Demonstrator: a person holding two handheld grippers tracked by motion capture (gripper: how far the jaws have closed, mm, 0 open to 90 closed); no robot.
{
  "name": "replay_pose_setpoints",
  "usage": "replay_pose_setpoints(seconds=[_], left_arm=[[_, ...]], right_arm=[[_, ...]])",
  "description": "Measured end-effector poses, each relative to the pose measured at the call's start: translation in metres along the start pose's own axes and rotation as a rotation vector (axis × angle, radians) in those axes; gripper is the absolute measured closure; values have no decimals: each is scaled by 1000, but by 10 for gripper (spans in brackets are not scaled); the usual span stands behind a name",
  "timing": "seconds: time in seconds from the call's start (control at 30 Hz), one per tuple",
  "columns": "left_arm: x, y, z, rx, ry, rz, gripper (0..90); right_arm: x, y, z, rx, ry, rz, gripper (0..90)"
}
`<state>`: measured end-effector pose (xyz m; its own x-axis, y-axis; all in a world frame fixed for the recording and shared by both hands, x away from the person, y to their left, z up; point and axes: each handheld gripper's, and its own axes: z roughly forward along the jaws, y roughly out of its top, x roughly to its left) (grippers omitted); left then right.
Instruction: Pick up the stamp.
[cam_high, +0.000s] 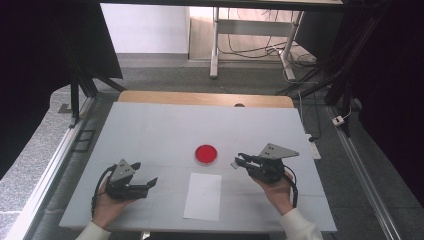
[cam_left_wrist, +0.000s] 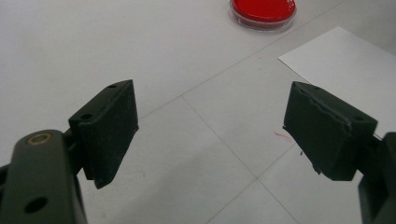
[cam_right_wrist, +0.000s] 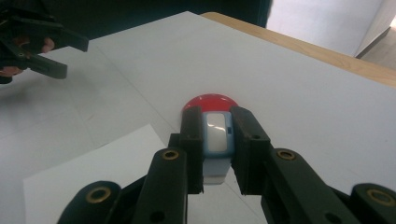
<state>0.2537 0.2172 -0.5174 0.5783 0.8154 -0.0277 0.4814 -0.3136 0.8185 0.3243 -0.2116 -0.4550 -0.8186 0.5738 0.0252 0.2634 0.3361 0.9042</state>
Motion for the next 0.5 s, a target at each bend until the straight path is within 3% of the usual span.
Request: replay_pose_setpoints(seconds=[0.5], left_arm=[[-4,-1,-2,13,22,13,178]], right_arm=[[29,4,30,15,103,-28,752]])
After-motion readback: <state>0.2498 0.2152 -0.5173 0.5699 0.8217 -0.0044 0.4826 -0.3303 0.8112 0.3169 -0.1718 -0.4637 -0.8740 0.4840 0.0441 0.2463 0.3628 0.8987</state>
